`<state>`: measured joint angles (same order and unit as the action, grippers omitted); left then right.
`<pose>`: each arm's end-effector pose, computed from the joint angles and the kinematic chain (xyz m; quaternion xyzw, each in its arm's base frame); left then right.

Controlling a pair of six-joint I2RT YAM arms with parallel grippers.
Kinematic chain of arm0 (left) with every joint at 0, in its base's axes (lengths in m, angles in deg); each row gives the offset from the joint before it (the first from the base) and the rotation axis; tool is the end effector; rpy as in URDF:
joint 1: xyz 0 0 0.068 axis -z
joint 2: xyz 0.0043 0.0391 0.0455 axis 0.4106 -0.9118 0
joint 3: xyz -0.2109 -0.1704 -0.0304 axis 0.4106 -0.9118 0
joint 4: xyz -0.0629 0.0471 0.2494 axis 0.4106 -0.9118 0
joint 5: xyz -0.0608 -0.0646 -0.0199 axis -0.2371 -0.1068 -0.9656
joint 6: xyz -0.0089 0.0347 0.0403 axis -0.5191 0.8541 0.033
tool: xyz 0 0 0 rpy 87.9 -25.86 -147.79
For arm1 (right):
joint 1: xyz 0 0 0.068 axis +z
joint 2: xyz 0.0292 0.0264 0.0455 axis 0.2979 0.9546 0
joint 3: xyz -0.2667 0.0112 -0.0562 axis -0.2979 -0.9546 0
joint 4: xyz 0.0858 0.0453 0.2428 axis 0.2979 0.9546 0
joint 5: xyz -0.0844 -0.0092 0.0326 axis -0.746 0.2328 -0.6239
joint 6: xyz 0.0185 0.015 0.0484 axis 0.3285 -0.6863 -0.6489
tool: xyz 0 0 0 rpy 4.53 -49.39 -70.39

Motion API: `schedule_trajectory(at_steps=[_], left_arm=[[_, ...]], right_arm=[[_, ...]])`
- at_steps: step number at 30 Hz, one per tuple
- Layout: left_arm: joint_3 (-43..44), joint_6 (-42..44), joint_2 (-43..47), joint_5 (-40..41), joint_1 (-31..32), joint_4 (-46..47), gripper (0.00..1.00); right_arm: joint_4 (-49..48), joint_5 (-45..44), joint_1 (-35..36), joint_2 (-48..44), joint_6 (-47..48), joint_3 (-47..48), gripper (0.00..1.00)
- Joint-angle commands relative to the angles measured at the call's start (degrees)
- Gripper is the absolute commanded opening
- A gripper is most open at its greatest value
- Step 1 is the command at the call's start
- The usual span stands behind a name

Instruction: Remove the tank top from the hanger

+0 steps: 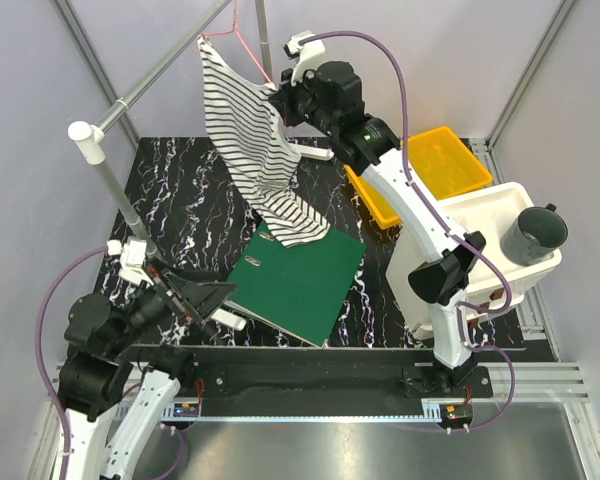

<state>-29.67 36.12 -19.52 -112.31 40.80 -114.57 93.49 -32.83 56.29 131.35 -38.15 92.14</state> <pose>0.0251 -0.0259 0.3664 0.0232 0.7004 -0.4980 0.5107 0.3605 0.2923 0.4813 -0.2538 0.6865 0.2299 0.6414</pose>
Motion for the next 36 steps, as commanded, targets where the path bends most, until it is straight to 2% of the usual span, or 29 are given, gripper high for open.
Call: schedule_trajectory(at_steps=[1, 5, 10, 13, 14, 17, 19, 22, 23, 24, 26, 29, 30, 33, 36], left_arm=[[-1.07, -5.28, -2.39, -5.46, 0.14, 7.12, 0.99], [0.06, -7.22, -2.47, -5.38, 0.14, 9.49, 0.98], [2.17, -9.25, -4.66, -6.25, 0.14, 12.22, 0.98], [3.75, -10.12, -8.43, -7.48, 0.23, 14.50, 0.98], [4.28, -10.30, -9.76, -7.83, 0.14, 15.11, 0.98], [7.01, -10.92, -14.85, -8.36, 0.14, 19.58, 0.98], [8.24, -12.67, -17.23, -8.54, 0.32, 22.75, 0.98], [7.63, -17.50, -22.06, -7.67, 1.63, 34.07, 0.97], [7.63, -18.12, -25.03, -6.88, 3.90, 38.80, 0.97], [8.24, -17.34, -26.80, -4.35, 5.49, 39.46, 0.96], [12.01, -14.80, -30.84, -1.43, 11.44, 39.20, 0.95], [17.81, -9.17, -37.97, 5.15, 17.00, 36.06, 0.92], [18.87, -6.81, -40.16, 9.96, 17.80, 35.43, 0.92], [21.95, -2.15, -43.07, 17.53, 19.30, 34.98, 0.91], [24.59, -0.03, -48.34, 21.68, 20.27, 36.56, 0.89]], right_arm=[[-12.46, -0.69, -0.38, -5.68, -4.60, 0.36, 0.00], [-13.35, -0.77, -0.29, -6.91, -5.30, 0.10, 0.00], [-13.26, -0.77, -0.29, -14.20, -5.74, -10.69, 0.00], [-14.31, -2.51, -0.29, -21.22, -5.31, -21.84, 0.00], [-17.10, -2.71, -0.29, -25.94, -5.04, -29.71, 0.00], [-19.85, -3.50, -0.29, -34.56, -3.81, -42.04, 0.00], [-19.76, -2.72, -0.29, -38.54, -3.20, -46.90, 0.00], [-20.81, 0.44, -0.29, -46.19, -3.28, -56.22, 0.00], [-20.73, 0.54, -0.38, -49.42, -3.46, -59.90, 0.00], [-20.73, 0.20, -0.29, -51.02, -3.72, -61.67, 0.00], [-20.82, -0.07, -0.29, -55.32, -4.33, -66.41, 0.00], [-20.82, 2.03, -0.29, -59.20, -4.95, -70.64, 0.00], [-20.82, 2.30, -0.29, -59.91, -5.04, -71.35, 0.00], [-20.90, 2.21, -0.29, -62.02, -4.78, -73.99, 0.00], [-21.43, 2.13, -0.29, -62.20, -3.90, -75.93, 0.00]])
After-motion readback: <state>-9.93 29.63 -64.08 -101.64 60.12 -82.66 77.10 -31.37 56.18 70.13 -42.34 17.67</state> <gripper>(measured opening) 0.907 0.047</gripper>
